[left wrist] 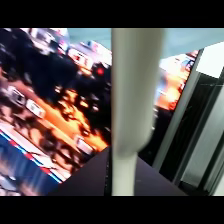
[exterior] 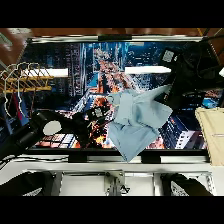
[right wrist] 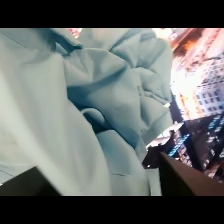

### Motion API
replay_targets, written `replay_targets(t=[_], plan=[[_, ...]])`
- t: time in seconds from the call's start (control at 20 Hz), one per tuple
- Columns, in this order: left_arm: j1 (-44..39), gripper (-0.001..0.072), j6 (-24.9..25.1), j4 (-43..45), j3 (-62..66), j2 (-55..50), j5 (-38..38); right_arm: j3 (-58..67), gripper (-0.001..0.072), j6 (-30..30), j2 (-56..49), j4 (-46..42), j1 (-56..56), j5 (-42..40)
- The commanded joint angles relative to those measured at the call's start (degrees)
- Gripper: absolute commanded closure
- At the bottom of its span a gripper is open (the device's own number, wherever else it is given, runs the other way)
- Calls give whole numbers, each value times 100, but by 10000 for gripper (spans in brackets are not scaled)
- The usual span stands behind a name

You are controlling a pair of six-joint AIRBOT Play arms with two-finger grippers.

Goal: Fold the shirts.

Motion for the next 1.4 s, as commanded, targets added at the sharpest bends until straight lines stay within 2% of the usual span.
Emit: replay_targets(t=[0.0, 0.05, 0.15, 0.2, 0.3, 0.35, 0.4, 0.45, 0.55, 0.65, 0.7, 0.8, 0.85, 0.9, 1.0, 1.15, 1.25, 1.35], plan=[[4, 665, 63, 315, 267, 0, 103, 4, 402, -26, -267, 173, 7, 74], [4, 663, 63, 520, 271, -4, 173, 4, 619, -35, -254, 170, 2, 35], [20, 655, 63, 894, 271, -20, 323, 7, 635, -48, -229, 164, 2, -72], [66, 602, 63, 955, 271, -26, 393, 7, 635, -48, -208, 157, 2, -101], [223, 292, 61, 1060, 271, -28, 531, 11, 635, -50, -133, 39, 2, -186], [323, 173, 59, 1172, 278, -31, 570, 11, 636, -74, -92, -26, 2, -221], [446, 112, 59, 1237, 284, -28, 592, 11, 636, -107, -42, -155, 2, -254], [610, 14, 0, 1259, 308, -28, 603, 11, 636, -111, 20, -293, 2, -271], [979, 5, -247, 1276, 411, -17, 592, 11, 636, -109, 136, -424, 2, -269], [1322, 6, -273, 1274, 577, 9, 573, 11, 636, -105, 225, -428, 2, -280], [1480, 6, -468, 1272, 686, 9, 575, 11, 636, -83, 262, -402, 2, -293], [1781, 28, -1412, 1246, 870, 7, 577, 11, 637, -15, 376, -236, 2, -352], [1912, 29, -1991, 1073, 883, 7, 570, 11, 637, 13, 466, -131, 2, -424], [2017, 29, -2321, 664, 863, -7, 531, 11, 637, 105, 564, -42, 2, -557], [2116, 29, -2387, -632, 629, -31, 645, 11, 637, 376, 811, 127, 2, -929], [1908, 29, -2380, -2559, -214, -61, 1744, 11, 637, 754, 1158, 420, 4, -1209], [1554, 30, -2306, -3305, -686, -243, 2608, 11, 637, 964, 1351, 654, 7, -1211], [1220, 30, -1980, -4019, -717, -601, 3185, 11, 637, 1115, 1504, 730, 7, -1207]])
